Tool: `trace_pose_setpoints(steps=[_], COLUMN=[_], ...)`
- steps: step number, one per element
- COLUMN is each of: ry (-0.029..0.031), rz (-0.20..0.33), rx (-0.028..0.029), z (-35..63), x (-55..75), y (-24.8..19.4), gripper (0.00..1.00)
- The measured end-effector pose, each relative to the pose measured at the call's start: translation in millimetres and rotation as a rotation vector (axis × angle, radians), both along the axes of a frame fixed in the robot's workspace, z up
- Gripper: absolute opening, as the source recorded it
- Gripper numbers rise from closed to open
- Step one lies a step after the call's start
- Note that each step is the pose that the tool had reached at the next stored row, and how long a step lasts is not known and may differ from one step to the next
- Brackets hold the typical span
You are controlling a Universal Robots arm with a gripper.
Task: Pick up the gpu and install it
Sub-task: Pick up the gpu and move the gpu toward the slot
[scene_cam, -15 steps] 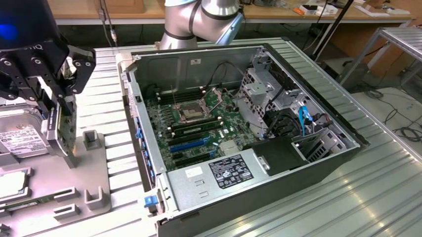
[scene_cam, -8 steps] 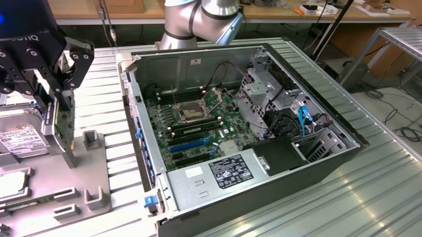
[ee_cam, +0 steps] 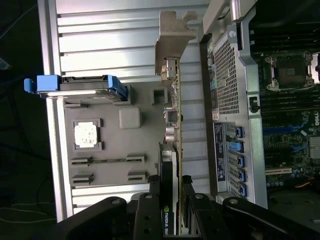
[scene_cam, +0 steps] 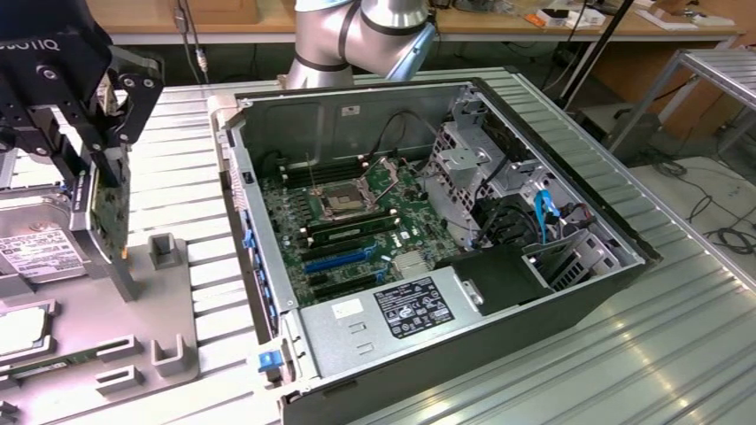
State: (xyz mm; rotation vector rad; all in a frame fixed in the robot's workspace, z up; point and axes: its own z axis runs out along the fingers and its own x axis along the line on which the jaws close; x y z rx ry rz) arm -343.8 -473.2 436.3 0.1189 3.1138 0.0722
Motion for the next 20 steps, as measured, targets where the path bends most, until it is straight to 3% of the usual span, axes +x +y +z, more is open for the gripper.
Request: trace_pose_setpoints(steps=[20], ry=[0.0000], rz=[0.000], rx=[-0.0002], z=[1.1], x=[9.1], y=[0.4], gripper=[0.27])
